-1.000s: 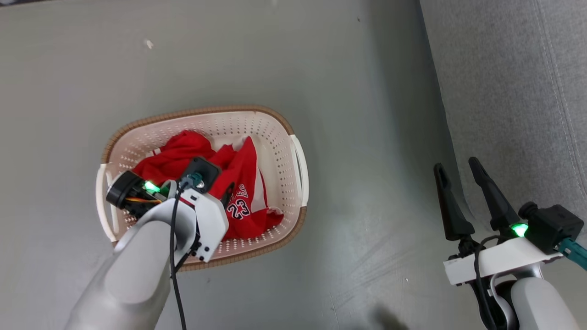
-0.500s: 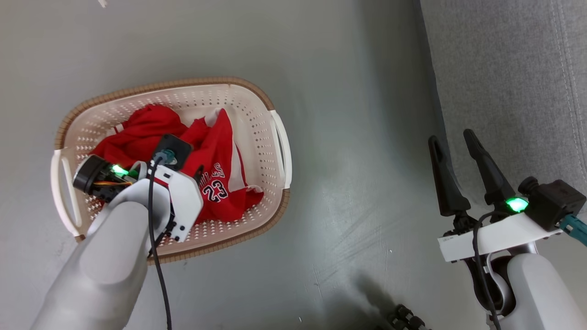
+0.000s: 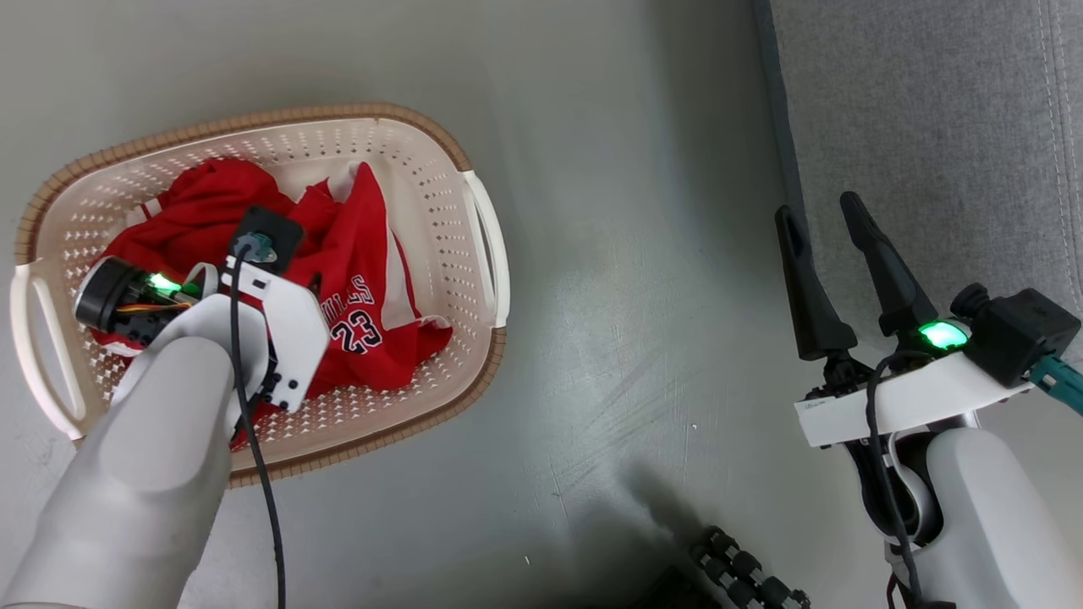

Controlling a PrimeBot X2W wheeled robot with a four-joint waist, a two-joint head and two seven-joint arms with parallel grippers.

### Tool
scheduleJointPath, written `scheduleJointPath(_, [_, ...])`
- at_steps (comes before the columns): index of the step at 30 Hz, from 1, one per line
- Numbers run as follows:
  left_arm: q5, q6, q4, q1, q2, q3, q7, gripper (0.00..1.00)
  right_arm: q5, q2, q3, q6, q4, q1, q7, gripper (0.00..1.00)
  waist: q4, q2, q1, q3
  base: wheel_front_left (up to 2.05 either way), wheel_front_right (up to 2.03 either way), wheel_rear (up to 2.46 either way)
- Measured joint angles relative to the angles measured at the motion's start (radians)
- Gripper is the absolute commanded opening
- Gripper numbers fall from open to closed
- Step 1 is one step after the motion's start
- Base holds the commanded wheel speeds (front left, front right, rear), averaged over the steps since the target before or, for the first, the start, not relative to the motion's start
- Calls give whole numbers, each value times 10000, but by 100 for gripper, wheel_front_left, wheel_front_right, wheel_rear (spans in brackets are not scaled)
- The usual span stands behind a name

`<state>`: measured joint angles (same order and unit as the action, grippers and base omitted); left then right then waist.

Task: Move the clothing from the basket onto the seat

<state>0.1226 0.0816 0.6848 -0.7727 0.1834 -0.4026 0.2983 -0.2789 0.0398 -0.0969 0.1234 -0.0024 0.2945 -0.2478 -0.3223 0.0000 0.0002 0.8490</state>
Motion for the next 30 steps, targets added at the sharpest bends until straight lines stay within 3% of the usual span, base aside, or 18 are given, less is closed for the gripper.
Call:
scheduleJointPath(18, [-2, -88, 372, -203, 445, 130, 441, 100, -468, -2, -284, 0, 81, 464, -2, 100, -537, 0, 0, 689, 0, 0, 0])
scheduleJointPath(19, [-2, -88, 378, -210, 451, 132, 445, 76, -476, -2, -291, 0, 92, 478, -2, 100, -559, 0, 0, 720, 0, 0, 0])
scheduleJointPath(21, [-2, -86, 378, -229, 439, 123, 453, 0, -500, 0, -301, 0, 125, 534, -2, 100, -597, 0, 0, 776, 0, 0, 0])
scheduleJointPath(30, [4, -69, -8, -417, 364, 31, 150, 0, -658, 0, -236, 0, 163, 1144, -2, 100, -579, 0, 0, 733, 0, 0, 0])
